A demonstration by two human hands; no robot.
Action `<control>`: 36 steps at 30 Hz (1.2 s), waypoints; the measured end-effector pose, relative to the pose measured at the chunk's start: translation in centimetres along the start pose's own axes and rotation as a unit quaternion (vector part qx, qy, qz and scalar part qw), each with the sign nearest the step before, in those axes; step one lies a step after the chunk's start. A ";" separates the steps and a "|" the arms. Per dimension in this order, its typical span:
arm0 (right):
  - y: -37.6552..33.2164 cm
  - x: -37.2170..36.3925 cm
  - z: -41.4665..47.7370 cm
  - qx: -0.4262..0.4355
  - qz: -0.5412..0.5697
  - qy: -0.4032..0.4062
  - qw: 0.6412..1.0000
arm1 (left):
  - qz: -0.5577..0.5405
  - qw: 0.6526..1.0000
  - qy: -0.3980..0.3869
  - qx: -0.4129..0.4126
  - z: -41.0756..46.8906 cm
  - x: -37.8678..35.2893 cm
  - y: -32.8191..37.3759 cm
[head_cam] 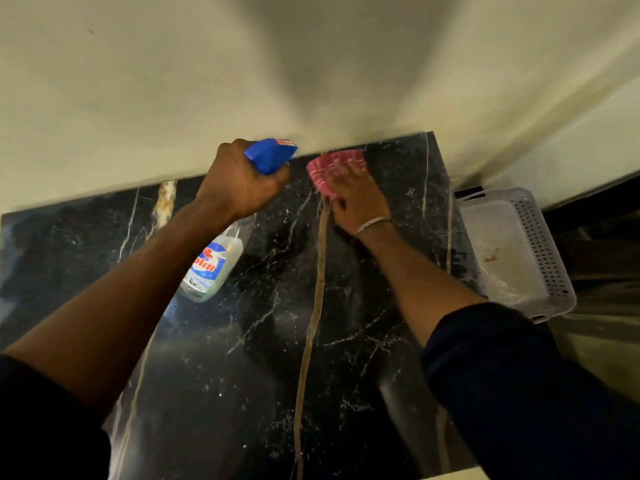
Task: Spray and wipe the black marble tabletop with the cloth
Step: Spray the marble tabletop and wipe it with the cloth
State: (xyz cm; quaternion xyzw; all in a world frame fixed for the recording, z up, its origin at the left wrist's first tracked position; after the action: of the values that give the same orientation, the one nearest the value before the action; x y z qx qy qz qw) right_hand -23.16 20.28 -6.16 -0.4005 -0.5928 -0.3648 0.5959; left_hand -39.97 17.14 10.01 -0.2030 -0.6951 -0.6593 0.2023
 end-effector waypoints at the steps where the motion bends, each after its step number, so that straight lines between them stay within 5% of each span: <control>1: 3.8 0.3 -0.2 -0.059 -0.003 0.010 0.998 | -0.003 1.000 0.000 0.001 -0.1 0.0 -0.2; 4: 12.6 0.7 -0.7 -0.184 -0.012 0.001 0.983 | -0.014 1.000 -0.005 0.006 -0.8 -0.1 -0.6; 8: 12.2 0.4 -0.8 -0.247 -0.028 -0.031 0.968 | -0.027 0.999 0.006 0.039 -1.6 -0.3 -1.3; 16: 2.7 -0.4 -8.2 0.006 0.000 -0.032 0.999 | -0.044 0.998 -0.037 0.020 -2.2 -4.2 1.4; 23: 15.7 0.4 -8.6 -0.202 -0.001 -0.016 0.979 | -0.058 0.996 -0.071 -0.012 -3.1 -7.3 2.9; 36: 11.6 -0.6 -21.6 -0.195 0.047 0.021 0.979 | -0.059 0.996 -0.069 0.005 -4.4 -8.7 3.4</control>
State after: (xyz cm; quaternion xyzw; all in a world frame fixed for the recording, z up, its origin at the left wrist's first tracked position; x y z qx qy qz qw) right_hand -3.62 5.38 -6.79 -0.5285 -0.4779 -0.4536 0.5353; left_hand -30.76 12.79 8.28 -0.2054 -0.7217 -0.6508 0.1157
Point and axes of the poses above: each hand's wrist, its own z-axis towards the middle knuckle, its own x-axis out of the back of the hand, y = z × x, the point moved 9 cm from there along z, towards the middle knuckle, and after that the axes turned 15 degrees about -z, right-handed, at the moved point
